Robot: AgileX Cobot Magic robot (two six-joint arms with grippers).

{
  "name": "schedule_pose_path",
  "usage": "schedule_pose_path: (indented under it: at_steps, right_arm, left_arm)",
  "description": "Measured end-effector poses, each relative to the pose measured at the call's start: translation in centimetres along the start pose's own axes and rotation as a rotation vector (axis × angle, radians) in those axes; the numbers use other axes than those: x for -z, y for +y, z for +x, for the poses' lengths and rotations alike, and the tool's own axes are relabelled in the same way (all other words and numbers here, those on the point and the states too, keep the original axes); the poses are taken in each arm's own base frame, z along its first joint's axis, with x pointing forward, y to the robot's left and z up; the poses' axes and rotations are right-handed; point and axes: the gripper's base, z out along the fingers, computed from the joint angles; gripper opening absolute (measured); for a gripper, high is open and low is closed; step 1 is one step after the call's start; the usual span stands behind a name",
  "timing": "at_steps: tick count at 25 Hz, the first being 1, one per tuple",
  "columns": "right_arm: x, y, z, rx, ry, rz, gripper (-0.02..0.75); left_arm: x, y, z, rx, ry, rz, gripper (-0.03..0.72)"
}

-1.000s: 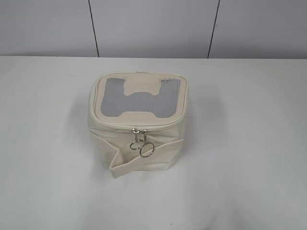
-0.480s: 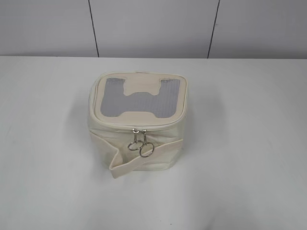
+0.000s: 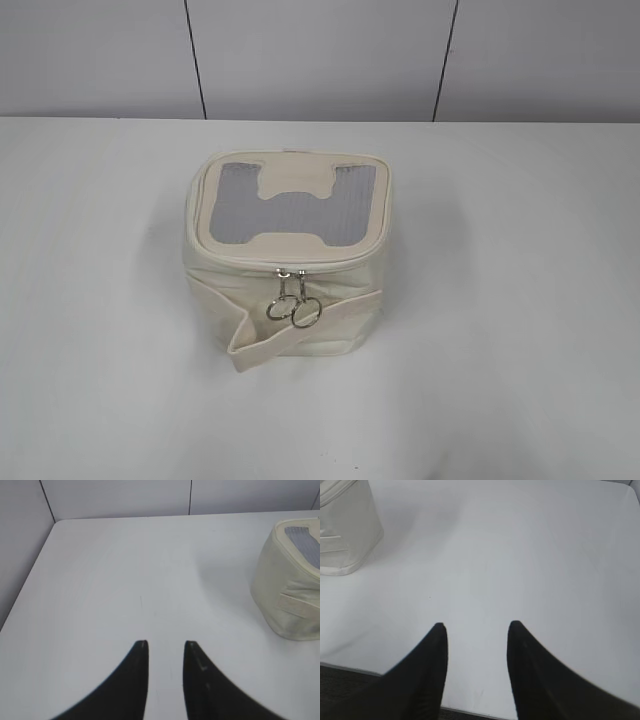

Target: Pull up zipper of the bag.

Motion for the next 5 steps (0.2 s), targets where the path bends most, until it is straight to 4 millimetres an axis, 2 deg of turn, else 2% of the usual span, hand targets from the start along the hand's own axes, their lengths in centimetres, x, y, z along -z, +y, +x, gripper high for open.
schedule_pose_path:
  at_steps: [5]
  right_arm:
    - [0.0,0.0,0.0,0.0,0.0,0.0,0.323]
  left_arm:
    - [0.0,0.0,0.0,0.0,0.0,0.0,0.178]
